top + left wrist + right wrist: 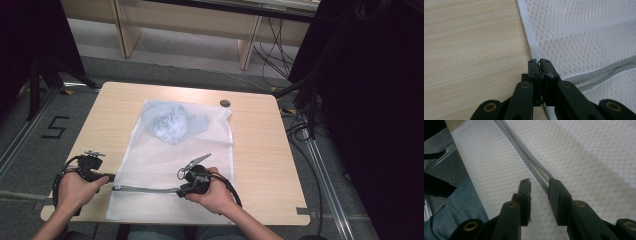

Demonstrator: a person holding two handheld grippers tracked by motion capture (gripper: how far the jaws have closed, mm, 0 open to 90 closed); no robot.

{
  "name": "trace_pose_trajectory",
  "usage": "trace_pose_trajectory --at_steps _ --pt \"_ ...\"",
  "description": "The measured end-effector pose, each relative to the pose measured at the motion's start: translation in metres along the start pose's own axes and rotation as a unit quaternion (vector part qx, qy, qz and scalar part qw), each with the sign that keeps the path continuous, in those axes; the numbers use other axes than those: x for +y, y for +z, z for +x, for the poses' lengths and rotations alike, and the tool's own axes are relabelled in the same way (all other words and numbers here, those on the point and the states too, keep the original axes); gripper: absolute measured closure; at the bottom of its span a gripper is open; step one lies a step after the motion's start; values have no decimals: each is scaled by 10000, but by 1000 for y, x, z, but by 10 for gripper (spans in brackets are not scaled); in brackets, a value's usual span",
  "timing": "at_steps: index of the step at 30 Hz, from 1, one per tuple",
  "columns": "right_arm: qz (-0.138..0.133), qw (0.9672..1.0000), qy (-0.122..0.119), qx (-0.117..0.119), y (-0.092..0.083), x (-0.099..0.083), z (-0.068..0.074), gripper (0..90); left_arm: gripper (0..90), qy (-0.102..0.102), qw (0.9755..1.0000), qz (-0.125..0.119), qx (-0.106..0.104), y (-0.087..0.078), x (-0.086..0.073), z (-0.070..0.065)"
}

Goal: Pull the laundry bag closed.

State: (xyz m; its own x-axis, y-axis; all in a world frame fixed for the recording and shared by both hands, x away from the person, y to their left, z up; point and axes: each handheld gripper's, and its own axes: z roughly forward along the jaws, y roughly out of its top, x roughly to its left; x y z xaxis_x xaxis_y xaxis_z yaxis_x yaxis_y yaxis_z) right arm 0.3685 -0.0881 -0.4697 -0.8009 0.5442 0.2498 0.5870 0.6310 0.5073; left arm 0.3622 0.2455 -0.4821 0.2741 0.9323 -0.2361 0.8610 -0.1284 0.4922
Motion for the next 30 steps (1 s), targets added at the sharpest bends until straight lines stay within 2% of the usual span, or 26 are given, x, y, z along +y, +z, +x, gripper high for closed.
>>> trace_pose_trajectory --at_steps 1,2,3,4,5,7,9,10,12,14,15,20,22,23,26,29,30 --pt "39 10000 36 34 3 2 2 732 873 7 10000 28 -47 1 0 0" --pt "76 9998 166 126 5 4 5 748 880 -58 10000 27 -53 2 0 0" --pt "49 9996 197 207 7 6 7 752 886 -110 9999 37 -44 2 0 -1" --pt "19 9998 79 188 9 9 8 752 888 -53 9999 62 -69 1 0 0" --pt "13 9998 112 179 11 12 12 753 890 -97 9999 46 -41 2 0 0" --pt "-39 9998 72 164 15 17 18 760 893 41 9999 101 -122 0 1 2" --pt "-17 9997 132 181 18 23 25 771 894 -46 9998 128 -132 -1 1 0" --pt "-81 9997 82 194 20 25 26 784 894 -75 9998 120 -118 0 0 -2" --pt "-112 9988 416 213 25 31 33 801 893 46 9998 171 -101 0 1 -2" --pt "-172 9983 488 284 31 35 37 804 893 -43 9998 164 -95 1 1 -3" --pt "-182 9979 531 317 34 37 40 804 893 -31 9997 250 -69 1 1 -2" --pt "-139 9986 418 298 52 54 51 800 893 -126 9994 302 -55 2 1 -1" --pt "-165 9982 387 424 59 62 56 796 891 -120 9996 249 -25 3 1 -1" --pt "-109 9986 393 349 60 65 57 792 891 -117 9998 184 -20 5 0 -1" --pt "-95 9985 395 379 67 74 60 788 890 -78 9994 351 0 7 1 1" --pt "-21 9982 449 389 74 82 62 765 887 -80 9995 299 16 10 0 1" --pt "74 9975 514 469 77 84 62 758 886 -91 9995 300 28 10 0 1"
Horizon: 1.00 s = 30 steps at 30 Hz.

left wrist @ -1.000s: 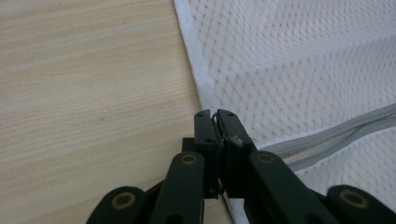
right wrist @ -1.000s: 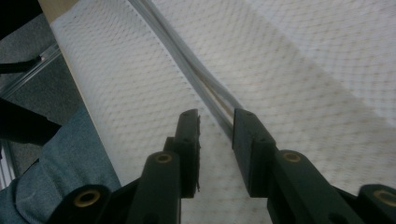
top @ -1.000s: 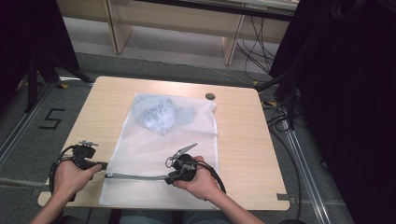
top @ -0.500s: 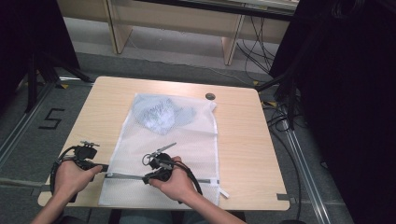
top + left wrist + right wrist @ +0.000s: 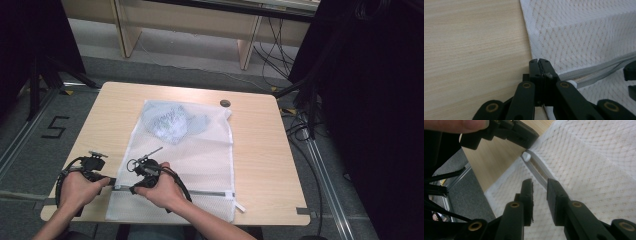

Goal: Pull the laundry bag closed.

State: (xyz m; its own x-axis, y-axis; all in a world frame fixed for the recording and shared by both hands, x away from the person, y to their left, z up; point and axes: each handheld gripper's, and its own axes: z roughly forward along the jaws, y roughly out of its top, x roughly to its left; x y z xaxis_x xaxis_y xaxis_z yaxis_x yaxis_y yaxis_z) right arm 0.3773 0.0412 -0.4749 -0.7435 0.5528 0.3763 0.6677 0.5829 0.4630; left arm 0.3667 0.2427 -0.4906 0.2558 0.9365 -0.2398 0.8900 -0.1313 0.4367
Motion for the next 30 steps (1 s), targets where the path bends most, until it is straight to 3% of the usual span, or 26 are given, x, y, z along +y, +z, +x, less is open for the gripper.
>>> trace_pose_trajectory --at_steps 3,6,10,16,22,23,30 --pt "-58 9999 51 -92 5 4 2 761 883 25 9999 107 -7 0 1 0" --pt "47 9997 224 128 11 8 2 769 881 37 9999 141 19 0 1 0" --pt "19 9995 248 202 18 12 2 781 879 32 9998 183 37 0 1 0" --pt "26 9995 251 214 25 22 4 782 880 17 9998 192 67 1 1 0" --pt "66 9988 446 201 32 28 5 776 881 9 9998 200 70 1 1 0" --pt "58 9991 365 218 33 29 4 775 881 14 9998 204 70 1 1 0" --pt "106 9988 380 276 42 33 5 784 885 21 9997 225 54 1 1 0"
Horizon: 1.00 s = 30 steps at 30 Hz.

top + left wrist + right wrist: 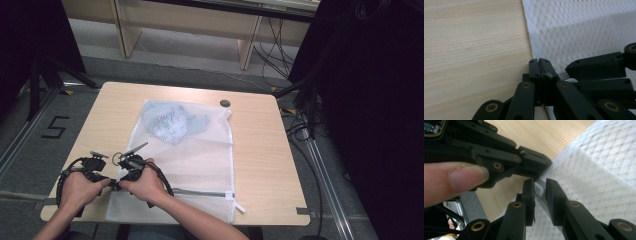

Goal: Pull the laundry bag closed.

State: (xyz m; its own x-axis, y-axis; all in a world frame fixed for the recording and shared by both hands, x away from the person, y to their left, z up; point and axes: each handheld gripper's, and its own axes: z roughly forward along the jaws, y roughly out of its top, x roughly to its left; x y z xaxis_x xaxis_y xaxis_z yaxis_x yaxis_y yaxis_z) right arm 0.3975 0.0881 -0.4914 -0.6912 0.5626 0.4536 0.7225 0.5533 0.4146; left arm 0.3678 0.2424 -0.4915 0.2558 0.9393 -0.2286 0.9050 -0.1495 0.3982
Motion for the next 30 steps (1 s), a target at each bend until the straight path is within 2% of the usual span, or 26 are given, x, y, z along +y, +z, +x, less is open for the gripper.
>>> trace_pose_trajectory --at_steps 2,3,5,6,8,11,12,15,18,21,23,28,30 --pt "-22 9999 -66 -94 2 0 1 802 888 -7 10000 11 1 0 0 0" --pt "-10 9999 -98 -42 3 0 2 816 891 4 10000 15 2 0 0 0" --pt "-17 9998 -184 -111 4 0 3 833 895 14 10000 39 17 0 1 0" --pt "-10 9998 -191 -82 5 1 3 845 895 169 9997 156 37 -1 1 1" --pt "37 9997 -245 -26 4 1 4 866 898 203 9996 161 74 -2 1 0" --pt "25 9997 -233 -71 2 -1 3 868 898 191 9997 161 87 -1 1 -1" --pt "22 9998 -193 -61 2 -2 3 868 899 -15 9999 -55 120 1 -1 -7" --pt "6 9999 -126 -58 2 -5 1 869 899 30 9998 -38 175 1 -1 -10" --pt "-40 9996 -236 -113 0 -6 2 869 899 33 9998 -72 164 1 -2 -9" --pt "-59 9999 -71 -84 -2 -7 3 870 899 59 9997 -181 123 2 -4 -8" --pt "-70 9997 -172 -151 -3 -7 -1 870 900 68 9998 -167 117 2 -4 -8" --pt "-110 9999 76 -75 -8 -7 0 870 900 68 9997 -181 115 2 -4 -8" --pt "-130 9999 -25 -84 -9 -7 -3 870 900 58 9997 -193 108 2 -4 -8"
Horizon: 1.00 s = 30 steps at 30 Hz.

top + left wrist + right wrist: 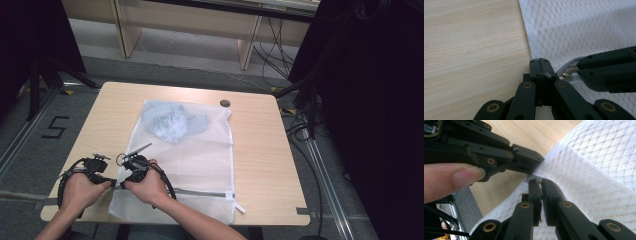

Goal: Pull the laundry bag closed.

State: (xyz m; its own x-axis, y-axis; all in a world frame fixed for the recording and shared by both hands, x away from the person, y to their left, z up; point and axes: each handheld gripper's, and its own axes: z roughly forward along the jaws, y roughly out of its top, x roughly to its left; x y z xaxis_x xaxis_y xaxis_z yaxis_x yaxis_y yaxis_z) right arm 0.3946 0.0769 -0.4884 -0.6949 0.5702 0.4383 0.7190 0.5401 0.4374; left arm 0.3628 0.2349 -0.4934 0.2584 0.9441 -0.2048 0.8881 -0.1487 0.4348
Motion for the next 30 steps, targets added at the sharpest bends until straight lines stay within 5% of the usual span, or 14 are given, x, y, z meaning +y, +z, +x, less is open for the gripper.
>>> trace_pose_trajectory --at_steps 7,17,18,22,30 --pt "1 9994 -189 -287 -3 -4 3 870 900 -5 9999 110 -49 -1 1 2" --pt "-8 9993 -167 -336 -11 -8 3 870 900 -31 9999 94 -115 -1 1 5" --pt "-38 9997 -177 -176 -11 -8 2 870 900 -44 9999 85 -115 -1 1 5" --pt "-12 9987 -315 -410 -15 -8 4 870 900 -41 9999 88 -110 -1 1 5" --pt "17 9985 -302 -459 -20 -11 2 870 900 -31 9999 93 -116 -1 2 5"
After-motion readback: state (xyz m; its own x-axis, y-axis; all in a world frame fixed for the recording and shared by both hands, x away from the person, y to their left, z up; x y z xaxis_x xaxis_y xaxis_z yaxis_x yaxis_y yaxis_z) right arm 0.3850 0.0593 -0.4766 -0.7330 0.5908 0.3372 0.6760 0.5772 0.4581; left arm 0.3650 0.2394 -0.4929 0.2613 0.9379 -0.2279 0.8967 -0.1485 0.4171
